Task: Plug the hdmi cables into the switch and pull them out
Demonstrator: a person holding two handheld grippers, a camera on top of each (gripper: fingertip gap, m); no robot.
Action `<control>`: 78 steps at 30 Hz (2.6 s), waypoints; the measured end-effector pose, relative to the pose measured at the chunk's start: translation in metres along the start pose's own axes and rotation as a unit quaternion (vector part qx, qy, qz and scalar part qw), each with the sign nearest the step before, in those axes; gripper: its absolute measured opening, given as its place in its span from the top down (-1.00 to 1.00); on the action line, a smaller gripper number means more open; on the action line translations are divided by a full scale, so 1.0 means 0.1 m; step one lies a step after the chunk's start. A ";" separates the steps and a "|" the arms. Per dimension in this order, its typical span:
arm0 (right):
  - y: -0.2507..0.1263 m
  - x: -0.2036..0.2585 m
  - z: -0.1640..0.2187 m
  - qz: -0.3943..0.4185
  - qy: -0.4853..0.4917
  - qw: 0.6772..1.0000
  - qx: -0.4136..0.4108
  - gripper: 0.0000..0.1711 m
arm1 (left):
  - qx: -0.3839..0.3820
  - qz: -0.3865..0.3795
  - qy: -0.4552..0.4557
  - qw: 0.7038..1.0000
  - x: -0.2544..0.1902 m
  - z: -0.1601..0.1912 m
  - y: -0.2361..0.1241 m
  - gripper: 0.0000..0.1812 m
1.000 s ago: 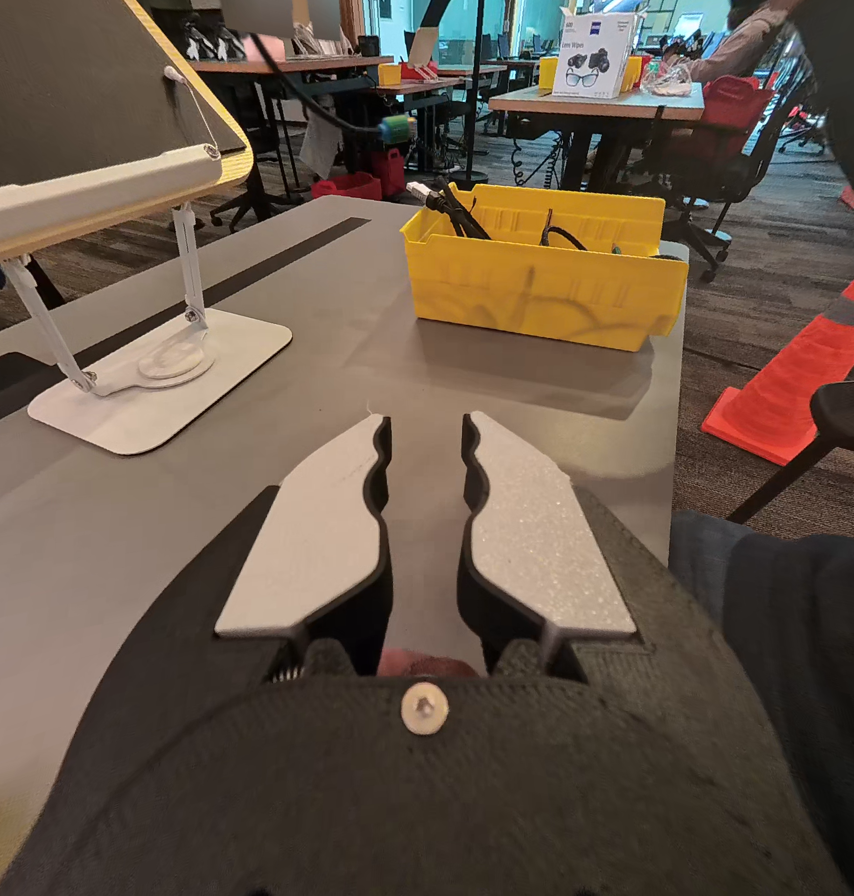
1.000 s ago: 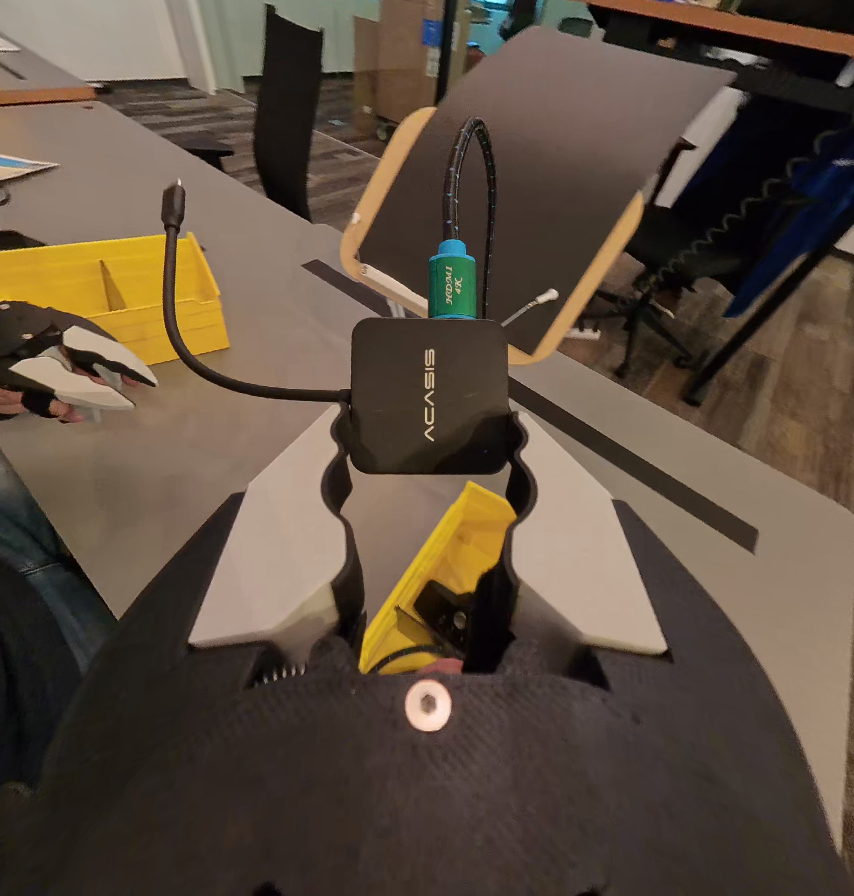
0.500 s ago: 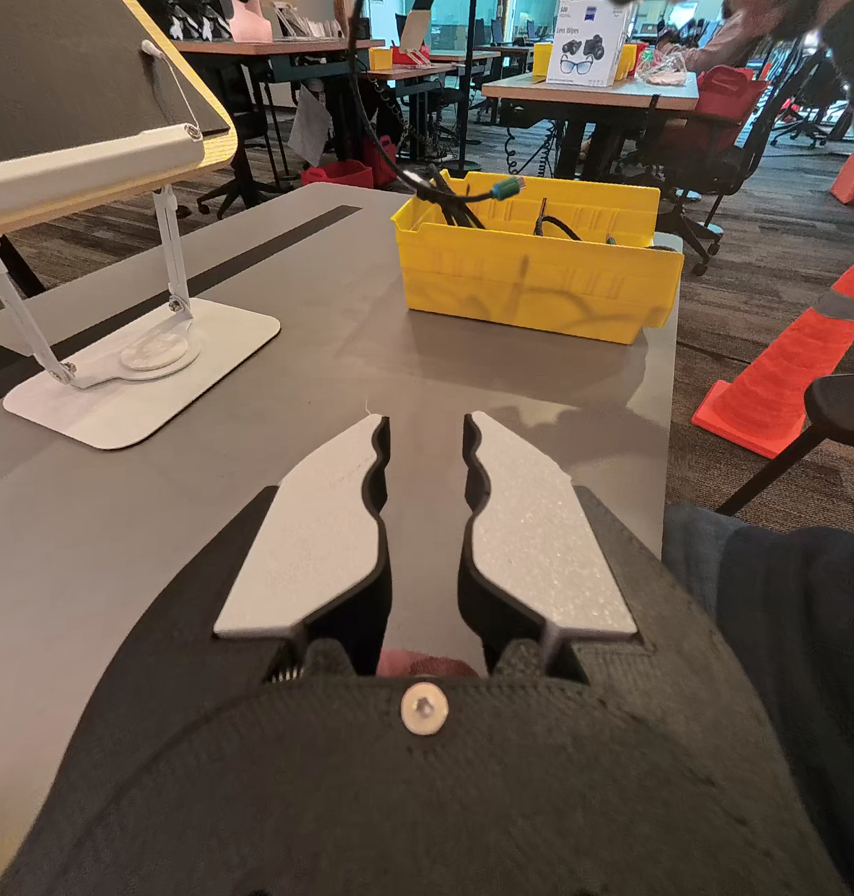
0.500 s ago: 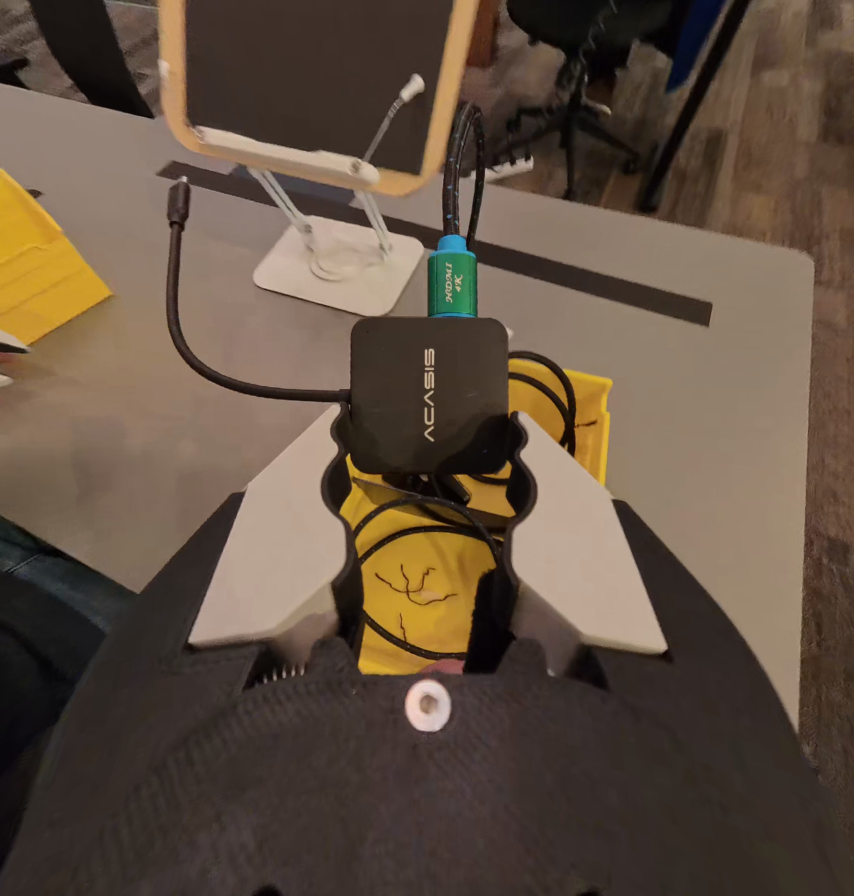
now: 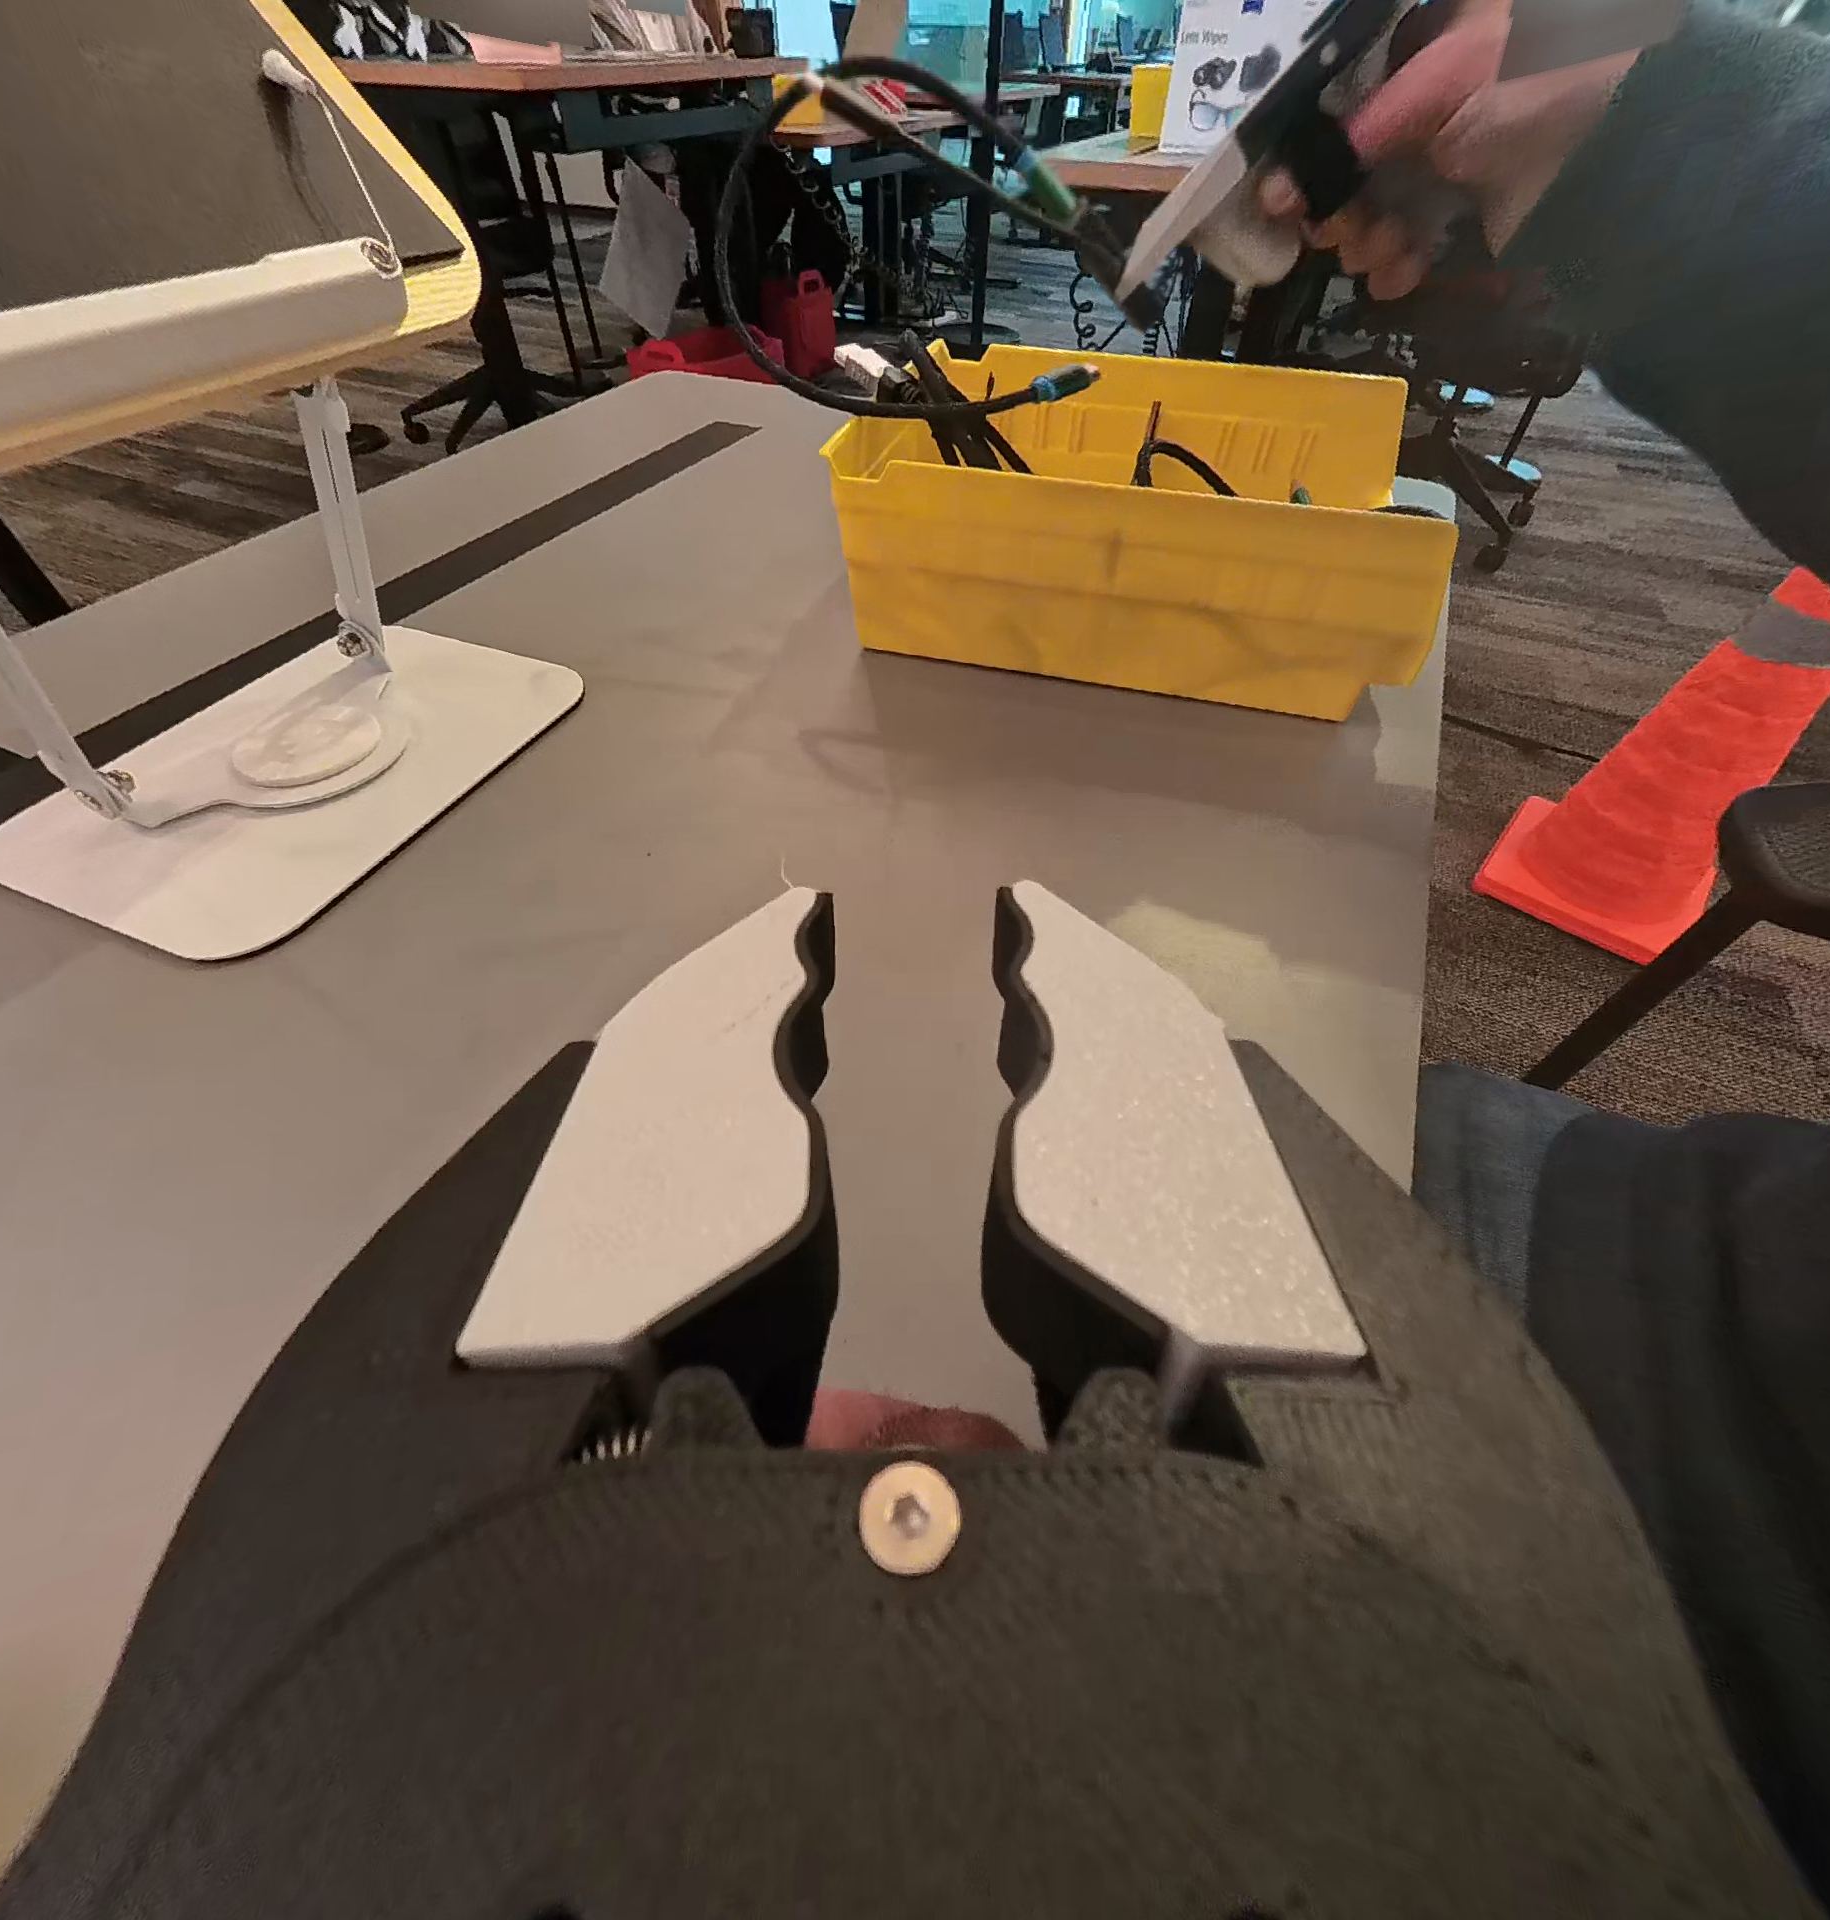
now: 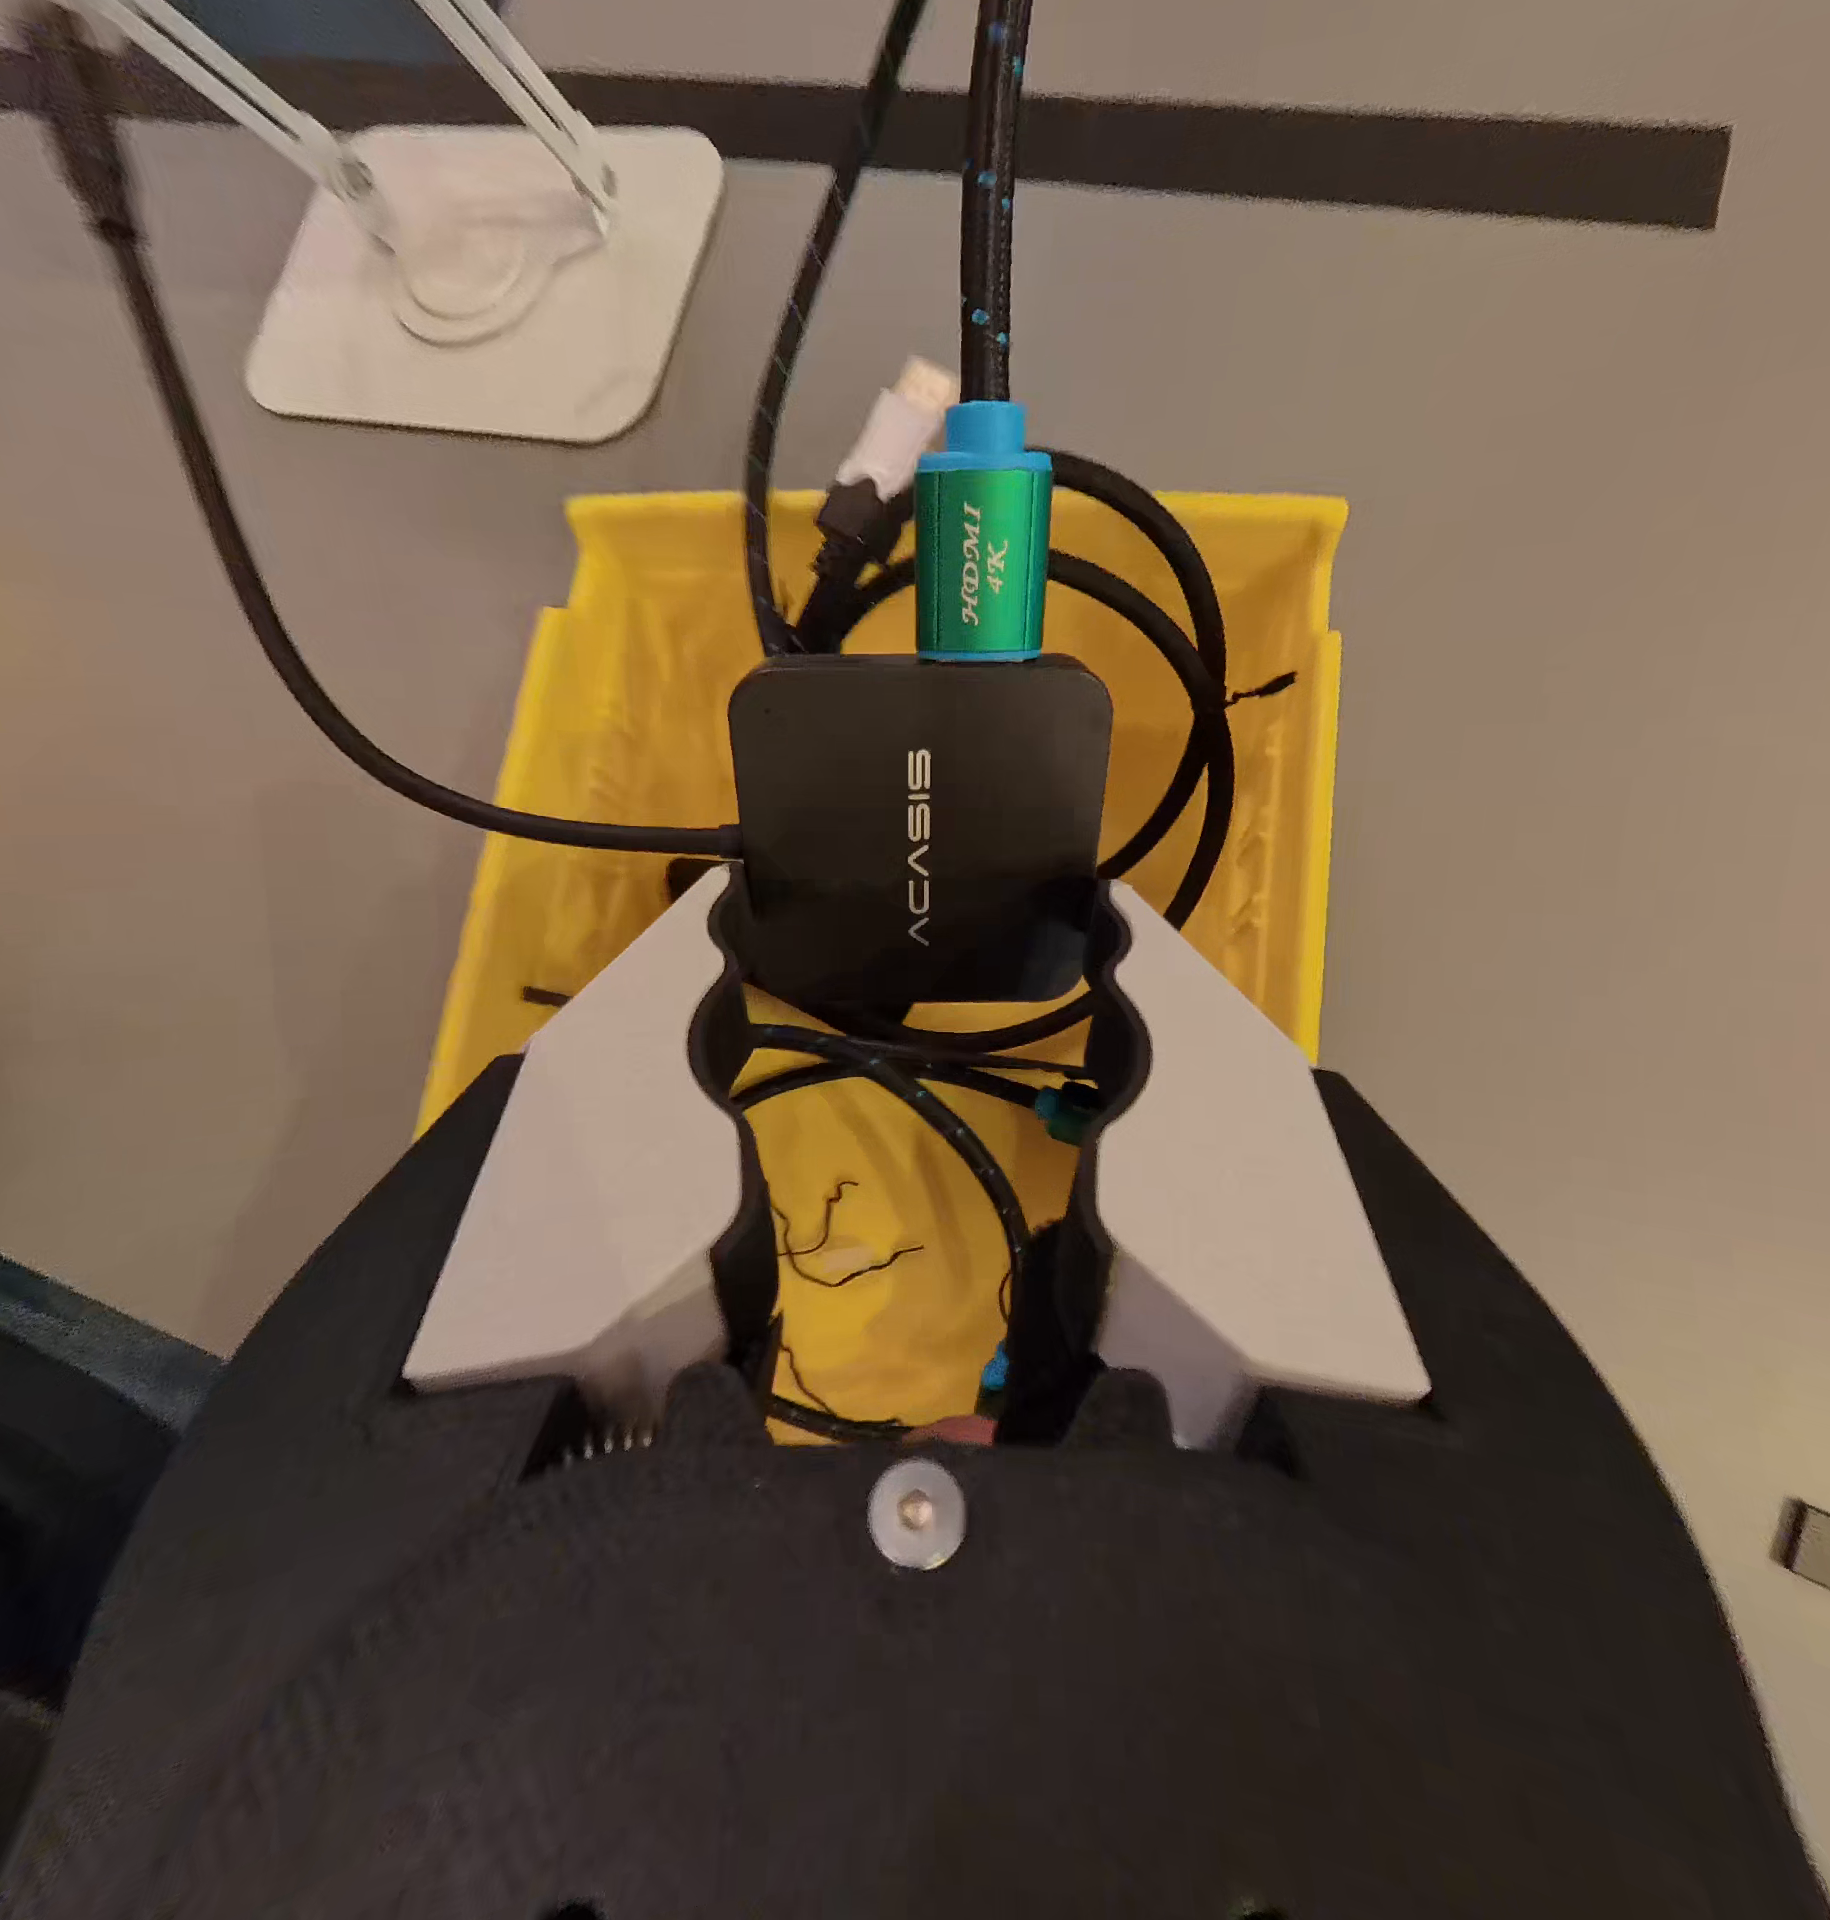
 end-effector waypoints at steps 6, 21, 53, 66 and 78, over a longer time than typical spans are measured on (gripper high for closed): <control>0.49 -0.05 0.25 0.009 -0.006 0.997 0.074 0.26 | 0.005 0.001 0.001 1.000 0.00 0.03 0.01 0.69; 0.30 0.06 0.51 0.006 -0.137 0.966 0.221 0.30 | 0.017 0.003 0.002 1.000 0.00 0.06 0.03 0.67; -0.14 -0.83 1.14 0.053 -0.081 0.993 0.070 0.17 | 0.115 -0.348 0.094 0.926 0.38 -0.11 -1.98 0.45; 0.15 -0.68 1.30 0.036 -0.125 0.987 0.090 0.83 | 0.253 -0.540 -0.038 0.802 0.85 0.82 -3.88 0.25; 0.24 -0.32 1.20 0.017 -0.094 0.993 0.073 0.91 | 0.268 -0.465 -0.131 0.833 1.27 1.53 -4.12 0.65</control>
Point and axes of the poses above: each gripper's, where its closed fingertips meet, y out along the fingers, z out of its underside, x = y × z across the jaws, the point moved 1 cm from there along -y, back along the fingers, and after that the axes turned 13 degrees about z, right-handed, at the moved point
